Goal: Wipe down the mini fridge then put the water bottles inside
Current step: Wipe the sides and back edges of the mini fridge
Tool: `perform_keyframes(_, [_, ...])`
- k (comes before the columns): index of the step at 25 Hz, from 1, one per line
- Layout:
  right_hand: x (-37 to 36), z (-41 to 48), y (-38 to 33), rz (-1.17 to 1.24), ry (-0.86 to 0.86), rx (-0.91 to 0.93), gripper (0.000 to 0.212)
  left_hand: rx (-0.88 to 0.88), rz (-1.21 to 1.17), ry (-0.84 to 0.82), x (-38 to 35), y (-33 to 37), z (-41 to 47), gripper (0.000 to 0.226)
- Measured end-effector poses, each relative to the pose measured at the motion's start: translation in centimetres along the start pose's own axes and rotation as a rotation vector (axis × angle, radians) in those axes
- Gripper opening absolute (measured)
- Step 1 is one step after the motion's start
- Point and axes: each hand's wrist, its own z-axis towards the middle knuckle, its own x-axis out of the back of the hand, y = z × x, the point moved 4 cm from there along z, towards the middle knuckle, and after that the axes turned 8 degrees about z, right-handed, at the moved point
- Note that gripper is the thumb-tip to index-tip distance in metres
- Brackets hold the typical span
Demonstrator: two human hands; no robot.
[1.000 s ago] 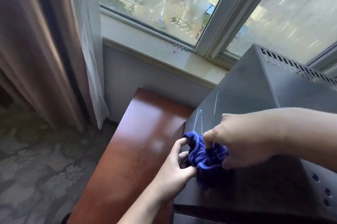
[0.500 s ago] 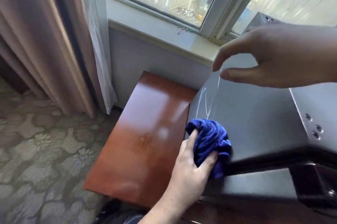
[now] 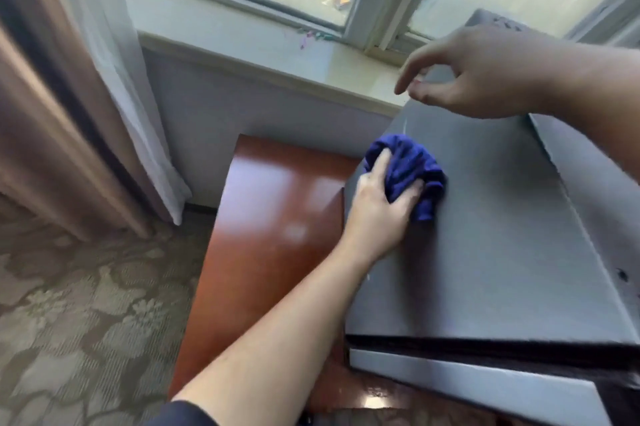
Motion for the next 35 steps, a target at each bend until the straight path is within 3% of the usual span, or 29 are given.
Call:
perform_keyframes(3, [0.4,2.5,0.8,0.014,0.017,-0.026,0.025,-0.076,0.004,0.03,2.4,1.3,7.7,0.074])
perform_keyframes(6, [1.4,1.9,2.7,0.089,0.068,-0.12,0.032,-0.086,-0.021,-0.057,0.7,3.0,13.2,0.078])
perform_keyframes(11, [0.0,-2.0,3.1,0.385,0.12,-0.331,0.035,0.023,-0.039,-0.187,-3.3,-1.3,13.7,0.09])
perform_keyframes(14, [-0.9,-3.9,0.3,0.592,0.158,-0.409,0.04,0.054,-0.019,-0.189,-2.7,-3.3,15.1,0.067])
perform_keyframes(16, [-3.4,-5.7,-1.3,0.825,0.215,-0.52,0.04,0.072,-0.038,-0.296,-3.5,-4.1,15.2,0.073])
perform_keyframes(18, [-8.5,-7.4,-3.6,1.245,0.287,-0.688,0.03,0.115,-0.05,-0.374,-4.6,-6.6,12.7,0.09])
perform_keyframes(21, [-18.7,-9.3,-6.6,1.782,0.352,-1.102,0.015,0.085,0.048,-0.438,-3.9,-8.6,6.7,0.091])
perform_keyframes(23, [-24.5,-10.0,-6.6,2.008,0.45,-1.357,0.036,0.08,0.056,-0.471,-3.4,-10.3,4.2,0.087])
perform_keyframes(25, [-28.3,-10.7,-6.7,2.182,0.57,-1.491,0.054,0.118,-0.001,-0.559,-2.7,-12.2,2.1,0.086])
perform_keyframes(27, [-30.8,-11.4,-7.6,2.232,0.599,-1.541,0.057,0.163,-0.044,-0.64,-2.0,-14.4,-0.6,0.082])
perform_keyframes(31, [-34.1,-13.8,-10.4,2.32,0.512,-1.611,0.054,0.232,-0.013,-0.648,-1.1,-17.0,-6.0,0.062])
perform_keyframes(35, [-36.2,-15.9,-10.4,2.214,0.42,-1.712,0.049,0.365,-0.028,-0.65,-1.8,-18.8,-8.9,0.038])
